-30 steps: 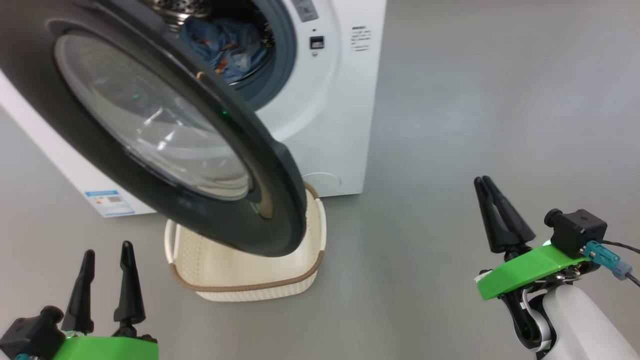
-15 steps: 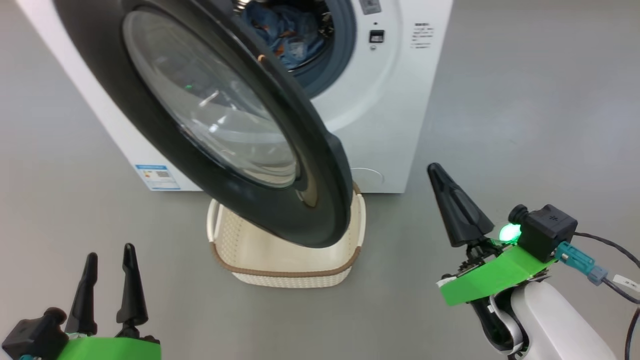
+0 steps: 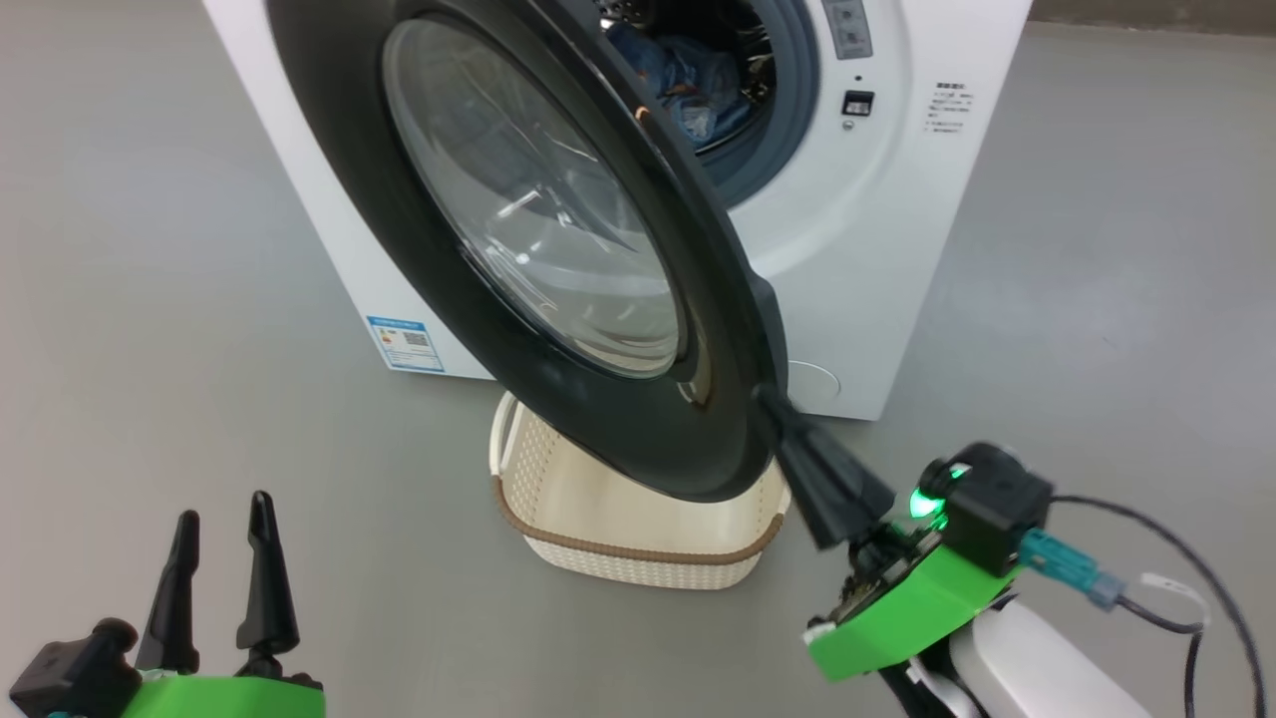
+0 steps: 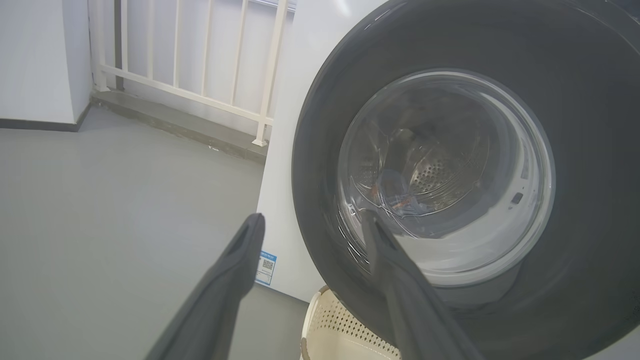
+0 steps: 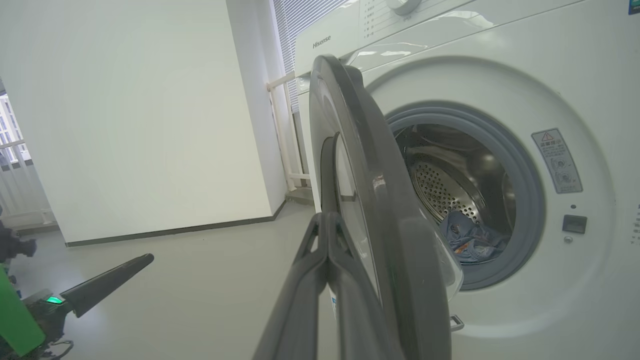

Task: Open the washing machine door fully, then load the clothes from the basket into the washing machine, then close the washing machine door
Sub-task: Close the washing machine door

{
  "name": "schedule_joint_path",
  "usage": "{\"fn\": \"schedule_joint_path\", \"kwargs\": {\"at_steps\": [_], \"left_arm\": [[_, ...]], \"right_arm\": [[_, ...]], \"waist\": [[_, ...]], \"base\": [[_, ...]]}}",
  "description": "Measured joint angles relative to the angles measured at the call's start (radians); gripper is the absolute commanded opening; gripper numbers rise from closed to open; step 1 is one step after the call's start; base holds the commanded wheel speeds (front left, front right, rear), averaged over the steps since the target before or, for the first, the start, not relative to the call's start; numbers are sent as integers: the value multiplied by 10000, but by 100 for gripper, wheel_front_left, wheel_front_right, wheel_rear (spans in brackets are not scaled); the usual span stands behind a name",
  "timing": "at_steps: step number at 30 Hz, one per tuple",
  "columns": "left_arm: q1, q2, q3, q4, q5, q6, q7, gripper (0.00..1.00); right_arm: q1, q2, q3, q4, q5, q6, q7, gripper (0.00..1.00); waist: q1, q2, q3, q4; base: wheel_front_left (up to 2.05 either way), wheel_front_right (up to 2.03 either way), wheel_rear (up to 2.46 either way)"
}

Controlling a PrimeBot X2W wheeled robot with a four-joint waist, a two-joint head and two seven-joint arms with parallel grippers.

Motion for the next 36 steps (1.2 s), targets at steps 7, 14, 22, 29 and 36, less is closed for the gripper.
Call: {"fn": "schedule_joint_path", "kwargs": {"at_steps": [7,14,22,29,36], "left_arm": [[40,-71,-31,86,0,0,0,100],[158,-130,-46,130,-2,-2,0,100],[146,-268,-107,161,-17,-4,0,100],[124,-274,-107,184,-17,-17,0,100],[-78,-278,-138,184,-46,-17,0,100]], "right_arm": [[-83,-201,821,1338,558,0,2,0],[-830,-376,1461,2535,1026,0,2,0],[-1646,-621,1751,3547,1256,0,2,0],[-1833,-719,1657,3948,1427,0,2,0],[-2057,-982,1091,4034,1415,46,2,0]], "waist": [[0,0,-152,343],[0,0,-115,649],[0,0,179,920],[0,0,359,1107],[0,0,746,1144]], "base": [[0,0,0],[0,0,0],[0,0,0],[0,0,0],[0,0,0]]}}
